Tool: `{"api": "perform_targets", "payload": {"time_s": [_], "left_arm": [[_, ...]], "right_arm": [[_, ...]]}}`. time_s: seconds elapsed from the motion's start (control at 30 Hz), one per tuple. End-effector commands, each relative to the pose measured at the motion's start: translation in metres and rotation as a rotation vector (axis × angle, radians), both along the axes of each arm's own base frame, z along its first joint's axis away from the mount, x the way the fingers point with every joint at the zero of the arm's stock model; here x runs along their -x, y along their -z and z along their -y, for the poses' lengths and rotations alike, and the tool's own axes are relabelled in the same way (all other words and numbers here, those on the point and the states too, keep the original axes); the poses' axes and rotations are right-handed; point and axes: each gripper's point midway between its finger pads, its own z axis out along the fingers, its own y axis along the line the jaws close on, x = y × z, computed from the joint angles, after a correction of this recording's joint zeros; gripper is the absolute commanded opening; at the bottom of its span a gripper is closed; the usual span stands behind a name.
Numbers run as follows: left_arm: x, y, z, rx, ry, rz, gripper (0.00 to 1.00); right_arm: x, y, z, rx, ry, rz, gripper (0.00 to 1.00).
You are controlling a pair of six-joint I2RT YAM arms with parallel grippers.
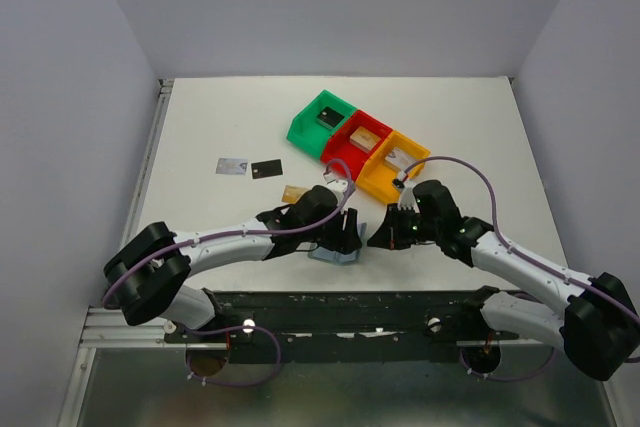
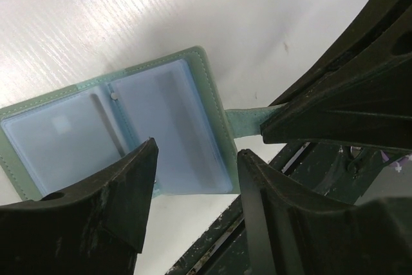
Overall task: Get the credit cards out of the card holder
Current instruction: Remove the credit card from the card holder.
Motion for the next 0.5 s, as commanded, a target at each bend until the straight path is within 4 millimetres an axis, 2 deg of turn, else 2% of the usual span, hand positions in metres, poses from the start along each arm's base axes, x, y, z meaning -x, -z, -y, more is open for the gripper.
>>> {"api": "perform_targets", "payload": {"time_s": [0.0, 0.47], "left_arm": [[-0.004, 0.000, 0.002, -0.013, -0.008, 0.022, 0.63], [-0.003, 0.005, 0.008, -0.038, 0.014, 0.019, 0.64]], "right_arm": [[-0.006, -0.006, -0.003, -0.011, 0.008, 0.030, 0.00], [-0.008, -0.020, -0.005, -0.029, -0.001, 0.049, 0.00]]}}
